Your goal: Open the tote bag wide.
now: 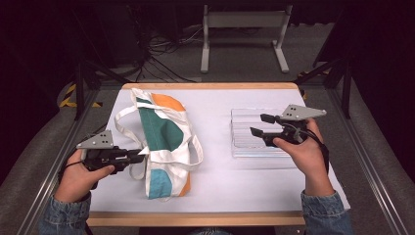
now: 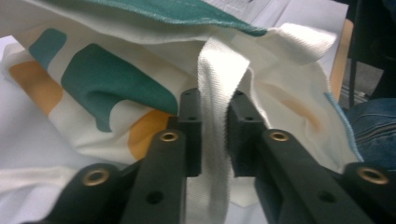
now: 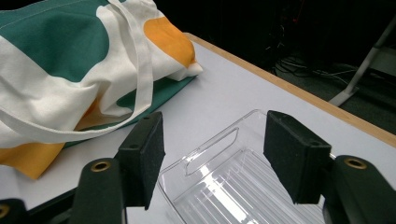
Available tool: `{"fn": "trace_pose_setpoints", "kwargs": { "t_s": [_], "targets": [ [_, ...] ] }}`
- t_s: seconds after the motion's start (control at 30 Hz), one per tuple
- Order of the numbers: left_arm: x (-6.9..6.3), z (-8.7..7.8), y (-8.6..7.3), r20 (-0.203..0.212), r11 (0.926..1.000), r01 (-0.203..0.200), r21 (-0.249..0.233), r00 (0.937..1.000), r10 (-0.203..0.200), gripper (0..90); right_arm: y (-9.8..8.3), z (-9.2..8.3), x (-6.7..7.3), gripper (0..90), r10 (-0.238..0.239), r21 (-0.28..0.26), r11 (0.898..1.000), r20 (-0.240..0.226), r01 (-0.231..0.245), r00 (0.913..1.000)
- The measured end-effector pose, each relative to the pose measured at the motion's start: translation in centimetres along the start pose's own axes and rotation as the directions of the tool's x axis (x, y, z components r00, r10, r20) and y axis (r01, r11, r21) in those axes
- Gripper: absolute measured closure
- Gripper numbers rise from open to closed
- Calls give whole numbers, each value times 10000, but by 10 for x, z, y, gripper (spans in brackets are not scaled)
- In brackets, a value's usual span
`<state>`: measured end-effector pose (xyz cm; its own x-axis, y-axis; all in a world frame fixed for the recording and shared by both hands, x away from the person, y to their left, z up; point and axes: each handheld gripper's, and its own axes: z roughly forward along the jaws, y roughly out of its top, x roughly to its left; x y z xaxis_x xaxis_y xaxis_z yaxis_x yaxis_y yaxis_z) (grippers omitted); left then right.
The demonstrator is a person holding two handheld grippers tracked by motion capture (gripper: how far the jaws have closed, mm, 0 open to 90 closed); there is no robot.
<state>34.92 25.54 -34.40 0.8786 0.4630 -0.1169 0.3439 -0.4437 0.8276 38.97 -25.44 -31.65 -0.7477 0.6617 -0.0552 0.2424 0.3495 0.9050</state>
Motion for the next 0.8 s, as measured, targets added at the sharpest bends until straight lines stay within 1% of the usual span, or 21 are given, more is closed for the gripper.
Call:
{"fn": "trace_pose_setpoints", "kwargs": {
  "t_s": [0.07, 0.2, 0.23, 0.27, 0.4, 0.43, 0.53, 0.63, 0.73, 0.8],
  "targets": [
    [0, 0, 0, 37, 10000, 73, -28, 10000, -73, 841, 1, 0, 2, 396, -36, 4, 10000, -39, 36, 10000],
    [0, 0, 0, 50, 9999, 110, -126, 9999, -109, 848, 4, 2, 7, 405, -130, -94, 9999, -217, 128, 9997],
    [0, 0, 0, 14, 9999, 35, -159, 10000, -34, 848, 5, 2, 9, 408, -162, -120, 9998, -303, 159, 9994],
    [0, 0, 1, 12, 9998, 60, -190, 10000, -60, 848, 7, 4, 13, 412, -206, -185, 9996, -494, 197, 9986],
    [-1, 0, 1, 8, 9997, 26, -225, 10000, -26, 848, 12, 10, 25, 414, -431, -314, 9987, -948, 403, 9946],
    [-1, 0, 1, 8, 9997, 26, -225, 10000, -26, 848, 12, 10, 25, 414, -431, -314, 9987, -948, 403, 9946],
    [-2, 0, 1, -5, 9996, -5, -298, 10000, 5, 848, 17, 17, 37, 414, -652, -341, 9975, -1347, 612, 9887],
    [-2, 0, 2, -11, 9995, -40, -321, 10000, 40, 847, 20, 21, 46, 413, -774, -395, 9966, -1643, 719, 9834],
    [-2, 1, 2, 15, 9993, -48, -366, 10000, 48, 845, 23, 26, 55, 413, -887, -477, 9956, -2004, 807, 9757],
    [-2, 1, 1, 38, 9992, -20, -401, 10000, 22, 844, 24, 30, 61, 413, -962, -472, 9950, -2160, 881, 9716]
  ]
}}
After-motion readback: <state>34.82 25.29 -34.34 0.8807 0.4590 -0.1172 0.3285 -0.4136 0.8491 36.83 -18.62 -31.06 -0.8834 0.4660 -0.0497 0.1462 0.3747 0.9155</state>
